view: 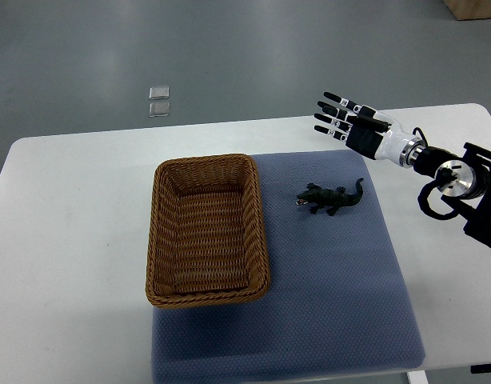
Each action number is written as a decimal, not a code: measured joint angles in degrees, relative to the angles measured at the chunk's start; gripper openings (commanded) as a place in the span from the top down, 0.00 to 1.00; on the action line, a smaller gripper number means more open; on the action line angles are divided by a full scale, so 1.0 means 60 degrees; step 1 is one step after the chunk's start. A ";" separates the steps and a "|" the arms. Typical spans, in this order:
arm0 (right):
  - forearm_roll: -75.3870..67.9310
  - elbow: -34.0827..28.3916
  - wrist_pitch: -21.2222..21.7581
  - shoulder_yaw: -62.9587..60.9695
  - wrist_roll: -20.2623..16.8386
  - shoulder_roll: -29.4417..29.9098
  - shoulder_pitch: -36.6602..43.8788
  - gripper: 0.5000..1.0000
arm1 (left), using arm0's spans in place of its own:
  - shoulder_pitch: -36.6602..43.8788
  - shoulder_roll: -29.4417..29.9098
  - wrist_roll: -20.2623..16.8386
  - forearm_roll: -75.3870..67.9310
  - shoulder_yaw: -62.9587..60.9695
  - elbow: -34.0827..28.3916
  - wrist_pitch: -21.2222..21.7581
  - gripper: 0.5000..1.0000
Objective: Place crocodile in brown basket with right hand
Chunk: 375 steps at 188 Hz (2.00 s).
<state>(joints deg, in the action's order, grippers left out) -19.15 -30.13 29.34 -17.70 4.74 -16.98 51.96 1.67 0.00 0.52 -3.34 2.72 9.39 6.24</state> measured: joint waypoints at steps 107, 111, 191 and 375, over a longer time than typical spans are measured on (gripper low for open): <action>0.0438 0.0036 -0.0149 -0.0615 0.0074 0.0015 -0.0047 0.14 | -0.0015 0.0000 -0.0002 0.0010 -0.0025 0.0001 -0.0001 0.00; 0.0489 0.0040 -0.0089 -0.0617 0.0078 0.0003 -0.0054 0.14 | -0.0016 0.0000 -0.0003 0.0010 -0.0023 0.0001 -0.0001 0.00; 0.1843 0.0087 0.0820 -0.0621 0.0677 -0.0058 -0.0100 0.15 | -0.0015 0.0000 -0.0004 0.0010 -0.0013 0.0001 -0.0001 0.00; 1.7561 -0.1278 -0.1083 0.1847 0.5044 -0.0967 0.1967 0.18 | -0.0015 0.0000 -0.0002 0.0007 -0.0015 0.0001 0.0002 0.00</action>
<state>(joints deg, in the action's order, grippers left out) 86.22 -37.80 22.84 -6.62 35.01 -22.78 63.76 1.58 0.00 0.51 -3.30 2.64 9.40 6.25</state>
